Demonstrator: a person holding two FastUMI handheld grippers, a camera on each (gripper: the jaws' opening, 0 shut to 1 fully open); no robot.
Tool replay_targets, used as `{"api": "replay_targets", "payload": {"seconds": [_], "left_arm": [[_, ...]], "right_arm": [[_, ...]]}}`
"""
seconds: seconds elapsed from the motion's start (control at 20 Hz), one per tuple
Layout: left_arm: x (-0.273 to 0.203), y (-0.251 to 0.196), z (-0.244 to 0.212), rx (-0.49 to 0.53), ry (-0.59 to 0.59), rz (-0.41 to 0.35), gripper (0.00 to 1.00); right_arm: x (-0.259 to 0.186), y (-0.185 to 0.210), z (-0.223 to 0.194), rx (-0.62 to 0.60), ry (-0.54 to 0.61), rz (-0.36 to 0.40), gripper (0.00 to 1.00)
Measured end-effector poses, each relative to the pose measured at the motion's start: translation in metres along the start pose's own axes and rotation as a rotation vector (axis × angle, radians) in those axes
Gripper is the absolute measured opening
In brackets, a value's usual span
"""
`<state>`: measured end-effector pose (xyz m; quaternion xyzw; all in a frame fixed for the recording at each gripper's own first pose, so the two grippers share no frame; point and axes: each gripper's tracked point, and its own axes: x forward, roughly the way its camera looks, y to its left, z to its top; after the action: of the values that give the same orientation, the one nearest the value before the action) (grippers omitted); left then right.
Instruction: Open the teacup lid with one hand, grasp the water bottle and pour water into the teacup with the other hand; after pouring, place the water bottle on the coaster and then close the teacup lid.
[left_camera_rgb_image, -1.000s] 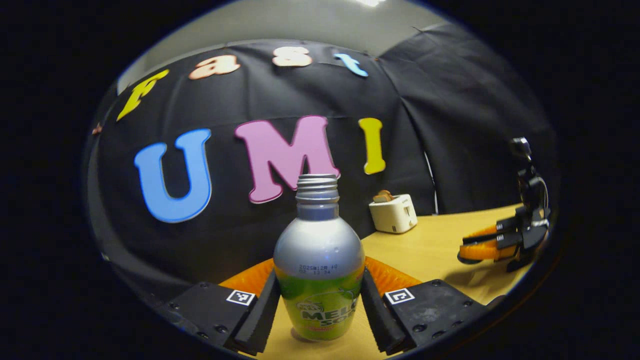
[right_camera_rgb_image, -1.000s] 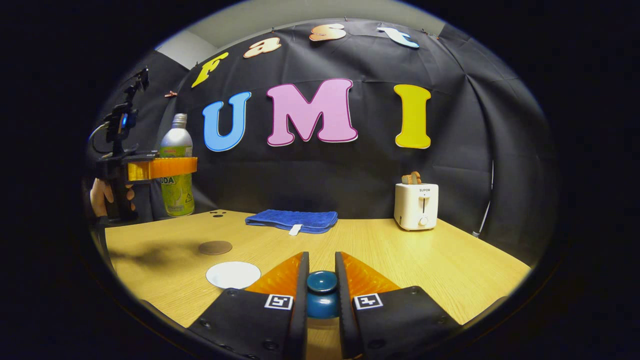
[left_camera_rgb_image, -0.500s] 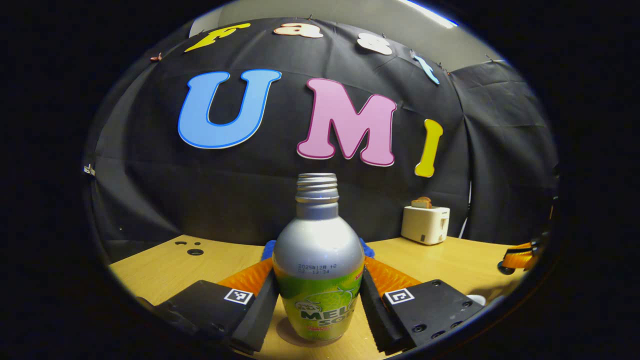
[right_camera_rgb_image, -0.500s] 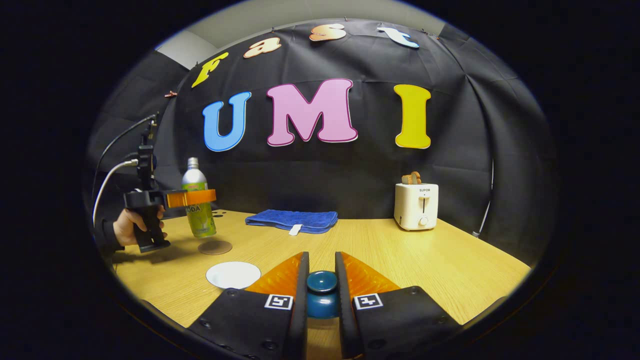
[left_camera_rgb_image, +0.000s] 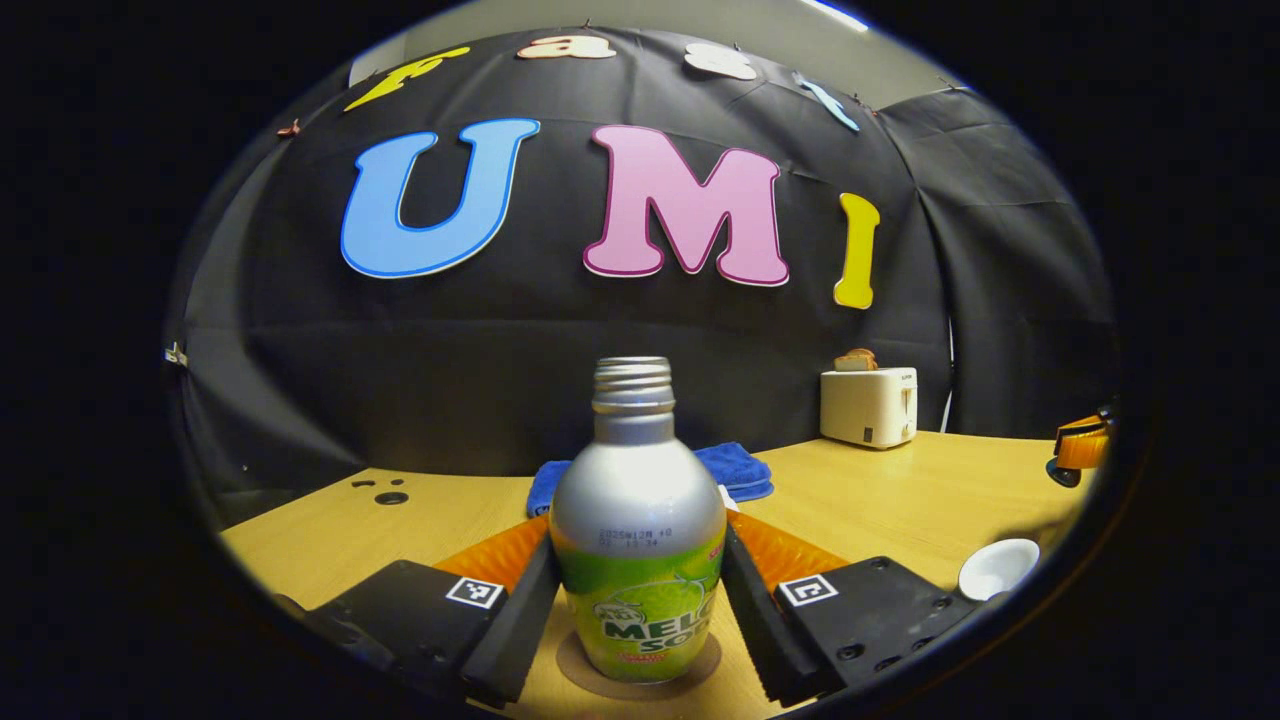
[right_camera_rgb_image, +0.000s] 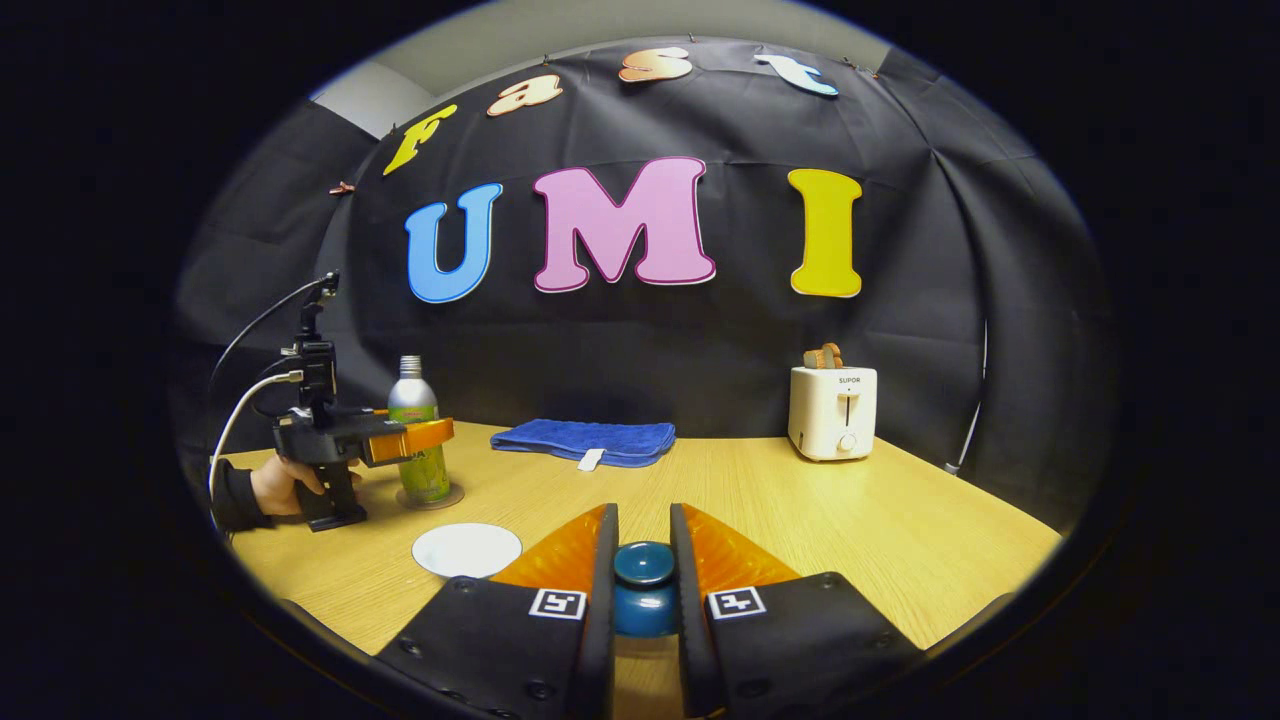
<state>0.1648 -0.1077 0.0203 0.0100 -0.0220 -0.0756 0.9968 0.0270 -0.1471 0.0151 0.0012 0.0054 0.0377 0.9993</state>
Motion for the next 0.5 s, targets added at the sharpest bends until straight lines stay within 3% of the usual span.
{"api": "replay_targets", "payload": {"seconds": [0.15, 0.5], "left_arm": [[-0.013, -0.005, -0.006, -0.014, 0.041, -0.023, 0.97], [-0.087, -0.009, 0.010, 0.016, 0.048, -0.037, 0.97]], "right_arm": [[0.000, 0.000, 0.000, 0.000, 0.000, 0.000, 0.30], [0.001, -0.005, 0.000, -0.001, -0.001, -0.027, 0.29]]}}
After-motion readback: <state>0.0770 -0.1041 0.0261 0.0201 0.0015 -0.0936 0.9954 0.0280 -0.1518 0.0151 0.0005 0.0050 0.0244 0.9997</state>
